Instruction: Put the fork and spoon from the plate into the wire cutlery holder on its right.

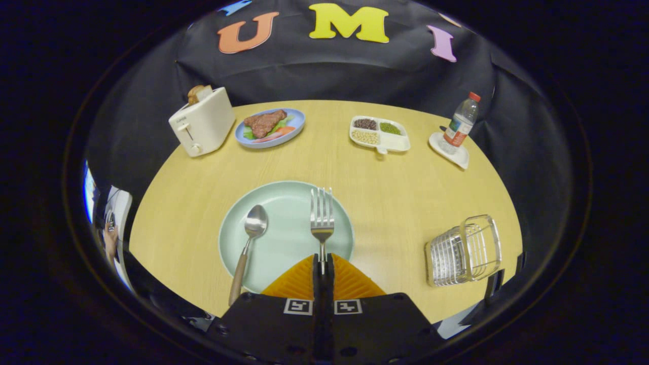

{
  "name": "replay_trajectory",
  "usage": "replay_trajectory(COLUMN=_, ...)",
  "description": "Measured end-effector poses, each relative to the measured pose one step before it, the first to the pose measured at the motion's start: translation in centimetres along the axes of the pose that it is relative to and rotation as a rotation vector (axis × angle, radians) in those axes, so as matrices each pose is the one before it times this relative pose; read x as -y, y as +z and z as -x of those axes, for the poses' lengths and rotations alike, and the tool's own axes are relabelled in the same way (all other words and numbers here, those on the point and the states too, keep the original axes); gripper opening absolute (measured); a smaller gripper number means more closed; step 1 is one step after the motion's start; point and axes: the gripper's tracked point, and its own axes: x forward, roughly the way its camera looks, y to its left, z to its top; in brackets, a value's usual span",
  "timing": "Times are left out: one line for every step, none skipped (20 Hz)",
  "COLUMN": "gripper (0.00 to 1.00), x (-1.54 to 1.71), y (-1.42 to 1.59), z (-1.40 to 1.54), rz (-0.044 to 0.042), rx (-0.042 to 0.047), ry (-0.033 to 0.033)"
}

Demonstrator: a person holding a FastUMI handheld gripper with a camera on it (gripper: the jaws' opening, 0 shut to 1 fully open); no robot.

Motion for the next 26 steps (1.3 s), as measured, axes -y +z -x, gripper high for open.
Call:
replay_trajectory(gripper=0.01, x=0.926, y=0.195, z=0.767, rz=-0.00494, rx=0.0139, ry=0.00138)
replay_trajectory(gripper=0.01, x=1.15, y=0.143, z=0.662, rz=-0.00858, rx=0.01328, ry=-0.00276)
replay_trajectory(gripper=0.01, x=1.115, y=0.195, z=0.686, rz=-0.01103, rx=0.0108, ry=-0.00073)
replay_trajectory(gripper=0.01, x=1.237, y=-0.03, z=0.666, rz=-0.01371, rx=0.00945, ry=-0.0033)
replay_trajectory(gripper=0.01, x=1.325, y=0.082, z=0.577, rz=-0.01346, rx=0.00687, ry=-0.00353)
replay_trajectory(gripper=0.01, x=1.236, y=0.065, z=0.524, rz=-0.01213, rx=0.00945, ry=-0.00121)
replay_trajectory(gripper=0.01, x=1.398, y=0.023, z=0.59, rz=-0.00701, rx=0.00907, ry=-0.00839)
replay_trajectory(gripper=0.01, x=1.462, y=0.006, z=0.489, rz=-0.00696, rx=0.00861, ry=-0.01047)
replay_trajectory(gripper=0.01, x=1.342, y=-0.019, z=0.496, rz=-0.00775, rx=0.00549, ry=-0.00777)
replay_trajectory(gripper=0.01, x=1.253, y=-0.072, z=0.375, rz=-0.01001, rx=0.00297, ry=-0.00647)
replay_trajectory(gripper=0.01, x=1.057, y=-0.064, z=0.338, rz=-0.00973, rx=0.00189, ry=-0.00036)
replay_trajectory(gripper=0.01, x=1.055, y=-0.136, z=0.086, rz=-0.00936, rx=0.00118, ry=-0.00162)
replay_trajectory(gripper=0.01, x=0.88, y=-0.007, z=0.113, rz=-0.00752, rx=0.00271, ry=-0.00041)
replay_trajectory(gripper=0.01, x=0.792, y=0.039, z=0.03, rz=-0.00848, rx=0.00262, ry=0.00138)
replay_trajectory(gripper=0.01, x=0.734, y=-0.029, z=-0.035, rz=-0.01042, rx=-0.00267, ry=0.00203)
replay_trajectory(gripper=0.01, x=0.625, y=-0.116, z=-0.09, rz=-0.01224, rx=-0.00305, ry=0.00272)
replay_trajectory(gripper=0.01, x=0.518, y=-0.127, z=-0.104, rz=-0.00634, rx=-0.00658, ry=-0.00126)
replay_trajectory(gripper=0.01, x=0.424, y=-0.161, z=-0.138, rz=-0.00325, rx=-0.00538, ry=0.0006)
replay_trajectory(gripper=0.01, x=0.155, y=-0.03, z=-0.146, rz=0.0003, rx=-0.00314, ry=0.00417)
replay_trajectory(gripper=0.01, x=0.315, y=-0.16, z=-0.228, rz=0.00001, rx=-0.00337, ry=-0.00211)
replay_trajectory(gripper=0.01, x=0.193, y=0.051, z=-0.219, rz=-0.00238, rx=-0.00047, ry=0.00119)
replay_trajectory(gripper=0.01, x=0.124, y=-0.046, z=-0.252, rz=-0.00457, rx=-0.00344, ry=0.00189)
replay_trajectory(gripper=0.01, x=0.085, y=0.009, z=-0.169, rz=-0.00344, rx=-0.00362, ry=0.00328)
replay_trajectory(gripper=0.01, x=-0.014, y=-0.177, z=-0.231, rz=-0.00139, rx=-0.00562, ry=0.00401)
replay_trajectory(gripper=0.01, x=0.136, y=-0.029, z=-0.194, rz=0.00152, rx=-0.00511, ry=-0.00064)
replay_trajectory(gripper=0.02, x=0.019, y=-0.075, z=-0.426, rz=0.001, rx=-0.00415, ry=0.00205)
